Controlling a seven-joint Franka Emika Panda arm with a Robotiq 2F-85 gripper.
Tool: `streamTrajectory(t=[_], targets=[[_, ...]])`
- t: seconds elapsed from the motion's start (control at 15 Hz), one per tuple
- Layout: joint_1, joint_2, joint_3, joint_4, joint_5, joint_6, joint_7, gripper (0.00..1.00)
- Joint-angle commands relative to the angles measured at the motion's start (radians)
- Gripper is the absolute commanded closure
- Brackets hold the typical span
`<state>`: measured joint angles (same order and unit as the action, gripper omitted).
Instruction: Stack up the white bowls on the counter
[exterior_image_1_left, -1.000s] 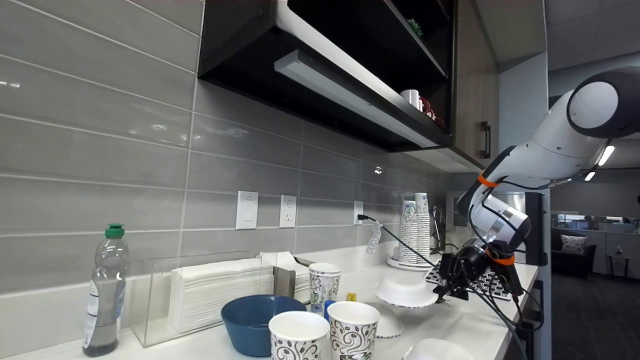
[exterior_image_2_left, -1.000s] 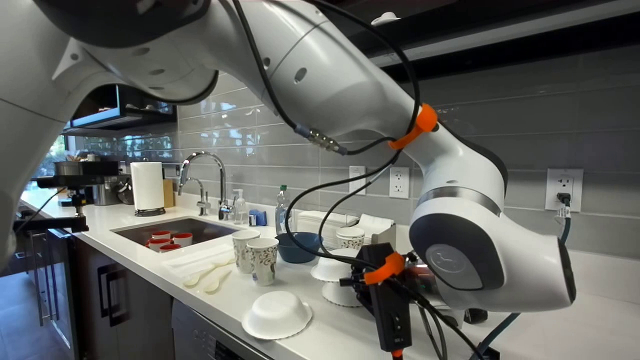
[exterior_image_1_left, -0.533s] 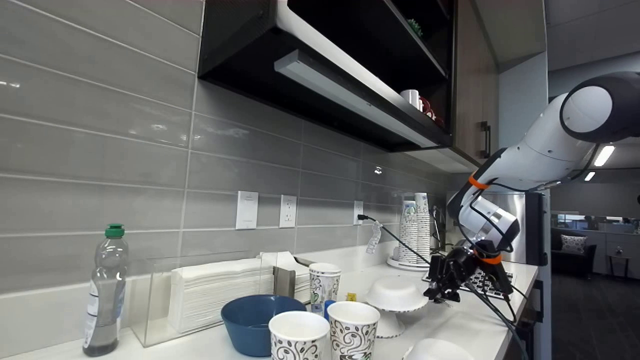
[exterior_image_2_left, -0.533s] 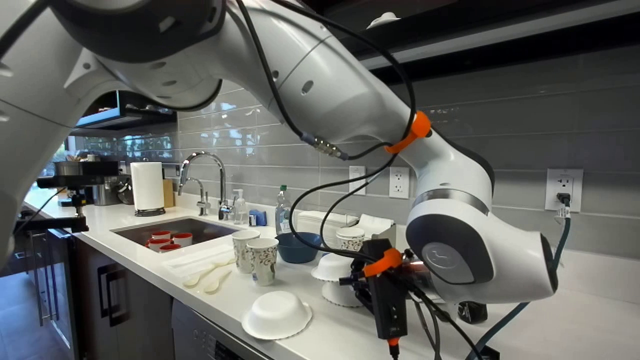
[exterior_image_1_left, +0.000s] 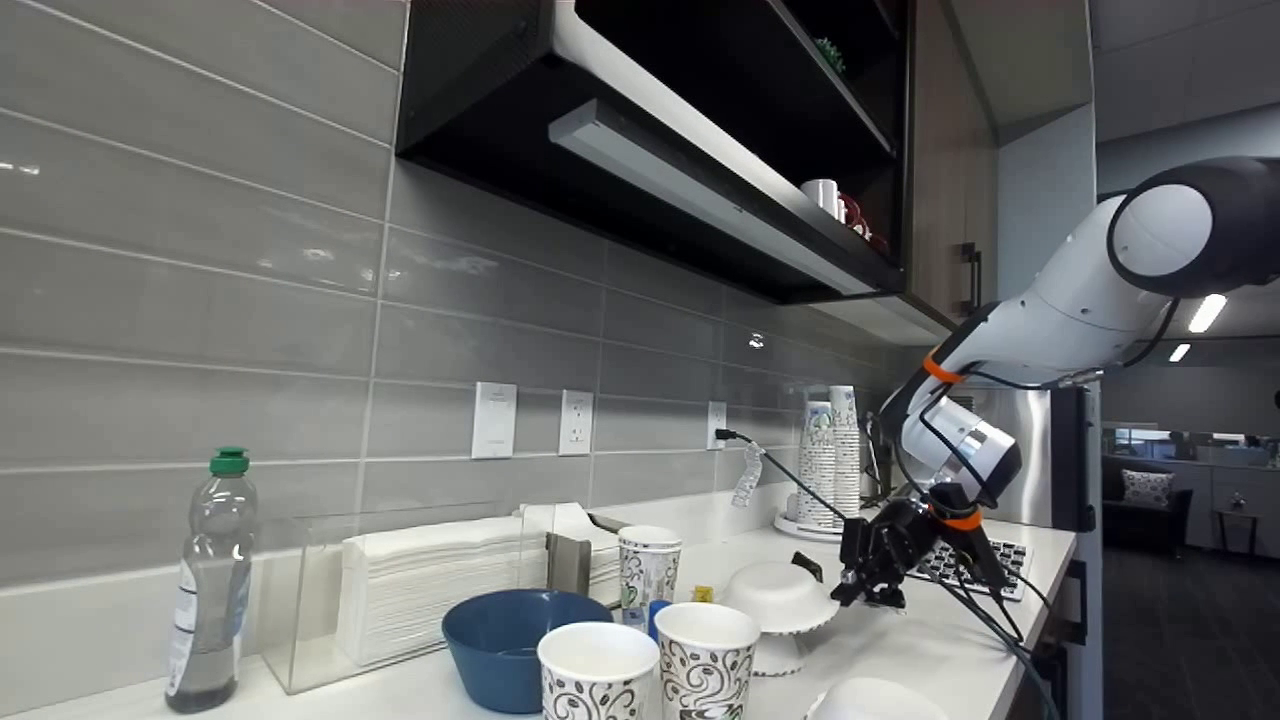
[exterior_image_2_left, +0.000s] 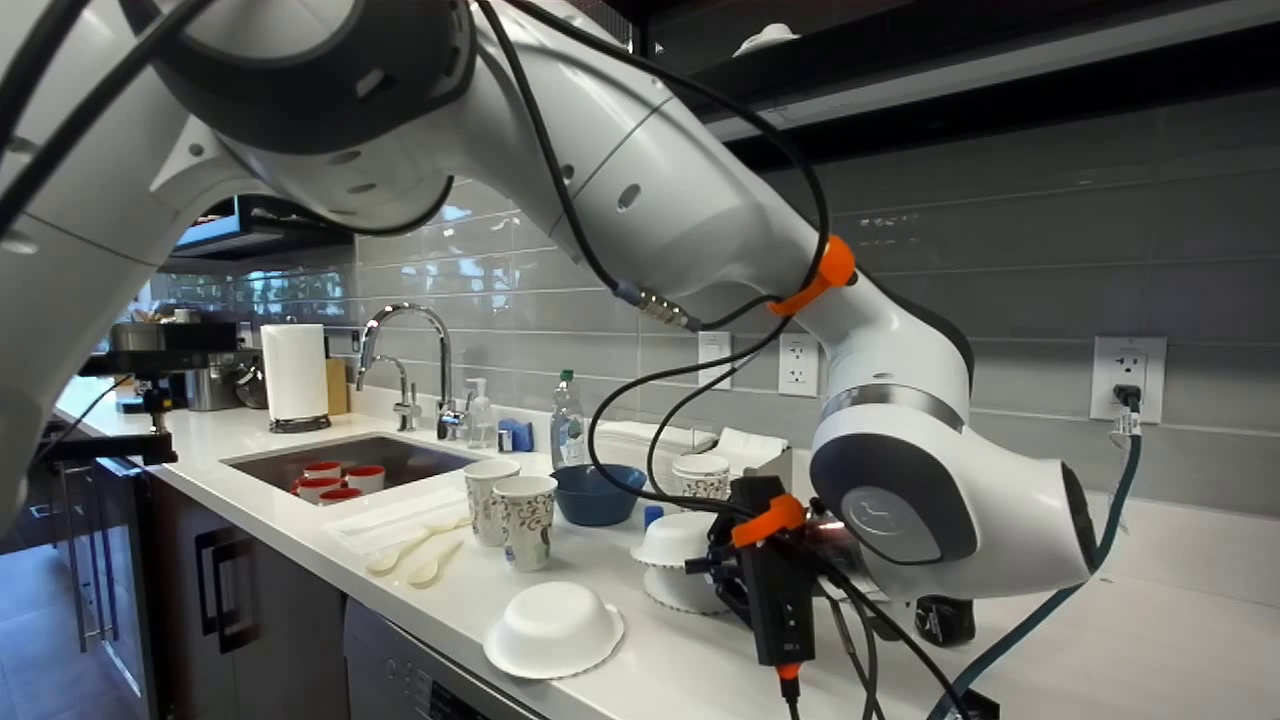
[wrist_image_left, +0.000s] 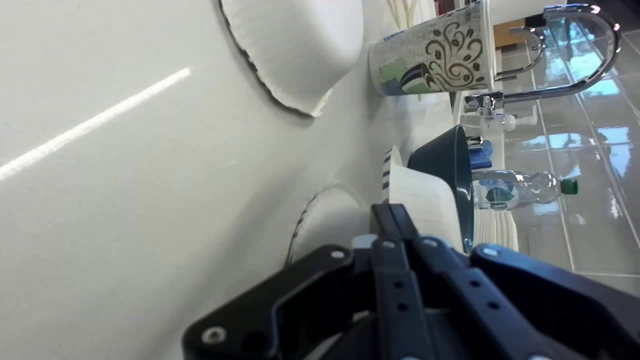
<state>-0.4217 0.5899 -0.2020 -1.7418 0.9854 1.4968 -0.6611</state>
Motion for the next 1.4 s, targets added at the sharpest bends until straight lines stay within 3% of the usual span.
streamTrajectory(t=[0.0, 1.07, 1.13, 1.33], targets=[[0.010, 0.022, 0.011, 0.044, 0.015, 0.025, 0.045, 1.00], [0.023, 0.065, 0.032, 0.090, 0.003, 0.030, 0.135, 1.00], [0.024, 0.063, 0.032, 0.089, -0.002, 0.031, 0.137, 0.74], [0.021, 0.061, 0.034, 0.089, 0.001, 0.025, 0.149, 0.61]])
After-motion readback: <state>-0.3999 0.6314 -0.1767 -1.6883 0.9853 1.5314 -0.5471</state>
